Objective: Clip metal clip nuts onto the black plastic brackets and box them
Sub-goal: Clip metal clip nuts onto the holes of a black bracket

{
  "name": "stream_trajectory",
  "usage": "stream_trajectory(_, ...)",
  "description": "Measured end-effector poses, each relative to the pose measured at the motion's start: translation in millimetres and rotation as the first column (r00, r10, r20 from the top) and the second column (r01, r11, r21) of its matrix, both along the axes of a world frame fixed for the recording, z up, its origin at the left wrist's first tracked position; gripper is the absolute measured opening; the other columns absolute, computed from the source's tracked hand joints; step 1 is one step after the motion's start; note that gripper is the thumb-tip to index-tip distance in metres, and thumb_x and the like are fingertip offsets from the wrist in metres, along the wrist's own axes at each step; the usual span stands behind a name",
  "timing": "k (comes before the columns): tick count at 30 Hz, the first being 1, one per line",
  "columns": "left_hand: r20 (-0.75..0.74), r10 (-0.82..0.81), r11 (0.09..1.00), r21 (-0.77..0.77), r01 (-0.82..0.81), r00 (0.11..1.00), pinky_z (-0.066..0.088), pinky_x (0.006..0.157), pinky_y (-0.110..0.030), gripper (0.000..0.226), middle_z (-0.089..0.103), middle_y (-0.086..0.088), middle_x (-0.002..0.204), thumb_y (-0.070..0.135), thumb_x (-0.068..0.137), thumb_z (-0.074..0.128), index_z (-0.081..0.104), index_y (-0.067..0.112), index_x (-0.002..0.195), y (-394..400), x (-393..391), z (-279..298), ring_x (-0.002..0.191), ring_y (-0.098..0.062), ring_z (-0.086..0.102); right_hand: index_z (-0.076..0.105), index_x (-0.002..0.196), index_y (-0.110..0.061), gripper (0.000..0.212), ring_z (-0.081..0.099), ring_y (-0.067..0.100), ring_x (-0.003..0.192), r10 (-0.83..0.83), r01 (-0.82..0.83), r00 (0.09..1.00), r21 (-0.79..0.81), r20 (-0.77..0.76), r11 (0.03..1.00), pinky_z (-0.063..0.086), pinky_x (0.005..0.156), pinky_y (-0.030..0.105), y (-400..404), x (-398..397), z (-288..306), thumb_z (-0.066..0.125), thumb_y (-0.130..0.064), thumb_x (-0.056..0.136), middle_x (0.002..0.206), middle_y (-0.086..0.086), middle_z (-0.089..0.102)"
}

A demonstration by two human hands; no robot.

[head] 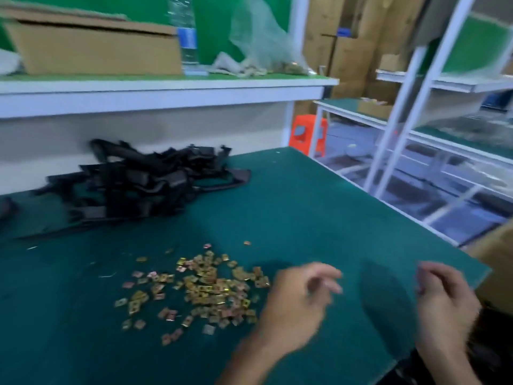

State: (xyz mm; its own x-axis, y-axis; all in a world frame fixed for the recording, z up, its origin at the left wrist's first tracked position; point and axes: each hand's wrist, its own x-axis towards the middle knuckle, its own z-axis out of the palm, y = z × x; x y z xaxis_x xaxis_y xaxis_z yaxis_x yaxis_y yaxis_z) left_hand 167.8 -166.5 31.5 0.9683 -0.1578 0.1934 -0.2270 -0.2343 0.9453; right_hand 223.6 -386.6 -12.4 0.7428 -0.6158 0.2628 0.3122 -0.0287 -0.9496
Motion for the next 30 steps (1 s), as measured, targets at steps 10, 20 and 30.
stream_trajectory(10,-0.057,0.757,0.62,-0.249,-0.744,0.651,0.041,0.047,-0.018,0.039,0.064,-0.001,0.068,-0.001,0.099,0.054,0.072,0.028,0.079,195,-16,-53,0.054,-0.007,0.051,0.081,0.095,-0.018,0.018,0.064,0.006,0.097,0.54,-0.681,0.685,-0.692,-0.489,0.238,0.047,0.097,0.021,240,102,29,0.068,-0.007,0.095,0.101,-0.009,0.071)
stream_trajectory(20,-0.076,0.683,0.709,-0.168,-0.685,0.726,0.032,0.038,-0.028,0.035,0.061,0.003,0.059,0.005,0.094,0.051,0.067,0.035,0.084,191,-9,-54,0.041,-0.007,0.041,0.08,0.109,-0.037,0.025,0.062,0.0,0.108,0.814,-0.973,0.232,-0.145,-0.533,0.182,0.045,0.075,0.019,413,93,50,0.071,-0.019,0.094,0.119,-0.015,0.072)
stream_trajectory(30,-0.074,0.713,0.679,-0.18,-0.712,0.698,0.037,0.034,-0.028,0.033,0.055,0.0,0.055,0.004,0.096,0.047,0.067,0.028,0.084,191,-11,-53,0.04,-0.007,0.038,0.073,0.125,-0.013,0.032,0.076,0.015,0.083,0.675,-0.796,0.602,-0.258,-0.427,0.547,0.059,0.07,0.02,412,87,47,0.055,-0.011,0.099,0.084,-0.017,0.076)
